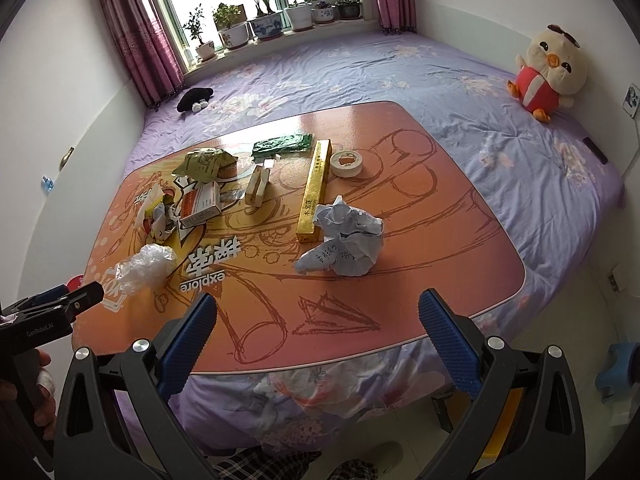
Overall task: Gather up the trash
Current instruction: 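Grasp the clear plastic bag with the left tool while the right tool grasps the crumpled white paper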
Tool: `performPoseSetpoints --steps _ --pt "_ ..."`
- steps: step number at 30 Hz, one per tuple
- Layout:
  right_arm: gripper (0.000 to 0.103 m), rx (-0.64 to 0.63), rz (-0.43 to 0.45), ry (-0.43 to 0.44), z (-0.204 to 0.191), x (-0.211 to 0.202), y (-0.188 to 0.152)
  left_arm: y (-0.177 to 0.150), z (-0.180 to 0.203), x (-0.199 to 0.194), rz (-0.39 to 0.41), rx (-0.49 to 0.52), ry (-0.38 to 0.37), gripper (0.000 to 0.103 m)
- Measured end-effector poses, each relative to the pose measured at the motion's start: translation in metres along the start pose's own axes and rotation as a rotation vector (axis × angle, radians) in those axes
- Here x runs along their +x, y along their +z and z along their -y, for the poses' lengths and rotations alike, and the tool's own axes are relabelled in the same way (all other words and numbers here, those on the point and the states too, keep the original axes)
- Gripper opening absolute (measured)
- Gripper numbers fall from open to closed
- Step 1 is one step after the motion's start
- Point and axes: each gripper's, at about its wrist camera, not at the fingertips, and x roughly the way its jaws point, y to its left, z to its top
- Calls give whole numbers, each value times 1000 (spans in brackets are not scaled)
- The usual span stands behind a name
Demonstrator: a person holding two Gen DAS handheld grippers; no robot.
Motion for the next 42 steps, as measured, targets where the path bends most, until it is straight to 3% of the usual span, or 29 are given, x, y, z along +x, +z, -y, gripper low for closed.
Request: performPoseSetpoints --steps 8,21,27,32,40,42 --pt "100 16 3 -3 4 37 16 7 19 38 -20 69 -44 98" --pt "100 -14 -29 -79 9 84 37 24 32 60 -23 111 -72 98" --pt "100 -32 -36 -80 10 93 38 28 38 64 -19 156 -59 98" --pt "100 -25 -47 -84 13 97 34 26 46 69 -33 215 -4 99" --pt "100 -75 -44 -100 10 100 27 28 46 69 -34 214 -4 99" --pt "93 -74 -32 -101 11 98 28 28 46 69 -28 226 -7 99"
